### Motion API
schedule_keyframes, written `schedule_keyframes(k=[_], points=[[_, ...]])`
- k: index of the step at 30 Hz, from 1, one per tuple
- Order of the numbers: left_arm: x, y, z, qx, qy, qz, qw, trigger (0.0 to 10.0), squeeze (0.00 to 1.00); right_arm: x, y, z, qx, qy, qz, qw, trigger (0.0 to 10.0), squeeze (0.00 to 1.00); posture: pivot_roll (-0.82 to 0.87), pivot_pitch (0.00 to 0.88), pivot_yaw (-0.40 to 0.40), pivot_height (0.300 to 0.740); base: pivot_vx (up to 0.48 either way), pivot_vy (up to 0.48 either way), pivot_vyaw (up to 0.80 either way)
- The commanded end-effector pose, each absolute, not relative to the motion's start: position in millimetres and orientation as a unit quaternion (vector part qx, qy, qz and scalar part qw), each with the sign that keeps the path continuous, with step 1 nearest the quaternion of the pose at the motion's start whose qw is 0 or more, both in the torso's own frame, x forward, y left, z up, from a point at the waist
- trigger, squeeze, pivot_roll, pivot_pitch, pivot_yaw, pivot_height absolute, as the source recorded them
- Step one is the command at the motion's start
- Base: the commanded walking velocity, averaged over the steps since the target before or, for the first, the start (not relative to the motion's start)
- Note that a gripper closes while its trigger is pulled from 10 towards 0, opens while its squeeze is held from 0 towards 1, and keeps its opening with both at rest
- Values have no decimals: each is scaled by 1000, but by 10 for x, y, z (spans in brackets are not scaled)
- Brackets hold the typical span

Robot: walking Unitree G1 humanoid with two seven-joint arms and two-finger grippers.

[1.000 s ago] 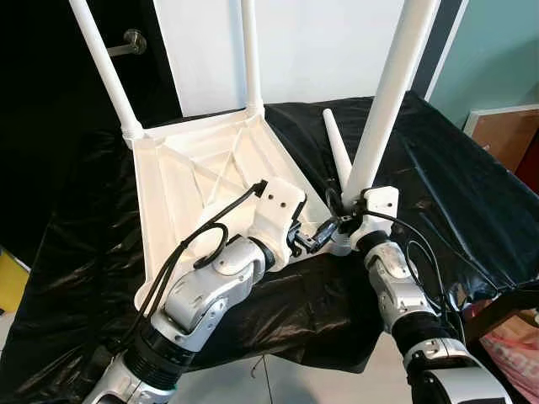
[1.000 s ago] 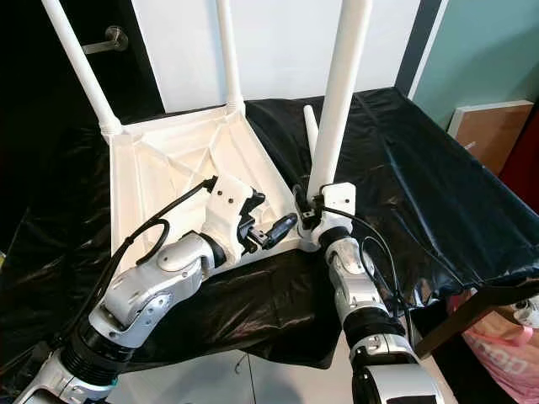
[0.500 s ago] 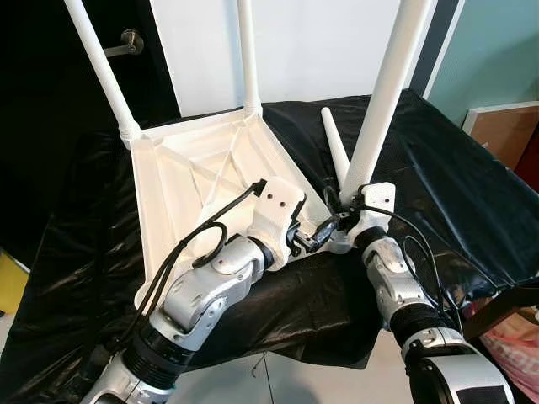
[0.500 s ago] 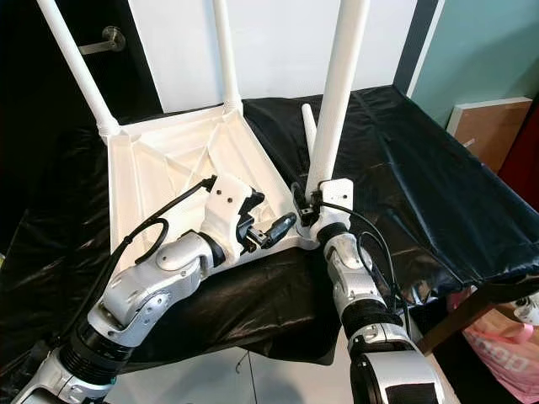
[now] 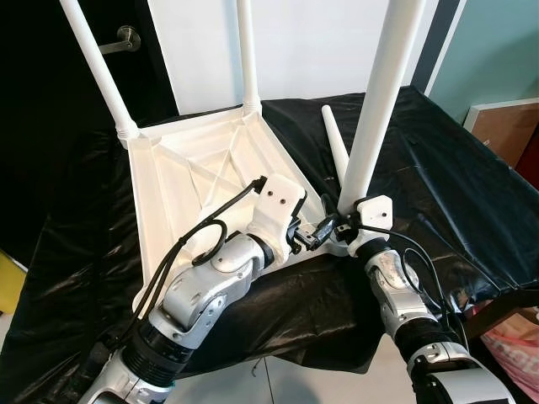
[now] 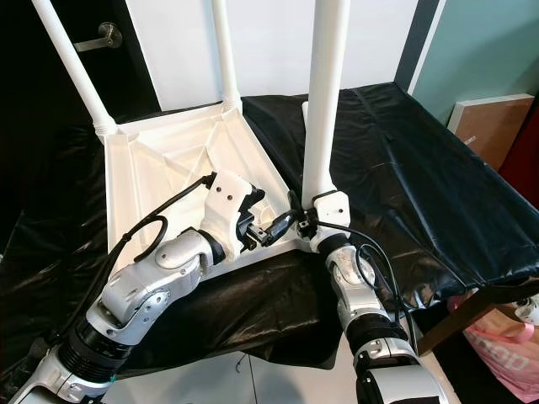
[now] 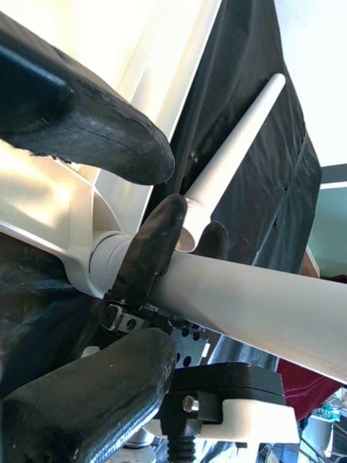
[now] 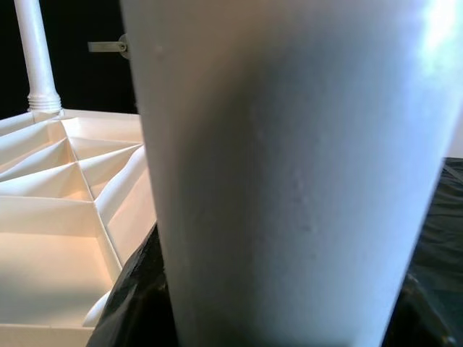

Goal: Building children table

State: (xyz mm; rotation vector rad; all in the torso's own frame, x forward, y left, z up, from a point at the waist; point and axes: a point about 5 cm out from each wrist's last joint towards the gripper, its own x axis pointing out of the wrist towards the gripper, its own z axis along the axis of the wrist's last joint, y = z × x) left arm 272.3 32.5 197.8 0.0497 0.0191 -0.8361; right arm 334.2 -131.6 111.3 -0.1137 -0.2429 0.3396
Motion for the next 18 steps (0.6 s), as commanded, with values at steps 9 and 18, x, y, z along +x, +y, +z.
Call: schedule_keyframes(k=[9, 18], points=[[2633, 257, 2012, 28, 9, -494, 869, 10000, 0, 3300, -1339, 620, -11, 65, 157, 985, 10000, 0, -91, 30, 37, 740, 0, 0, 0], [2623, 244, 2020, 28, 7, -497, 867, 10000, 0, 3363, -1356, 648, 36, 92, 139, 985, 10000, 0, -93, 27, 35, 740, 0, 0, 0]])
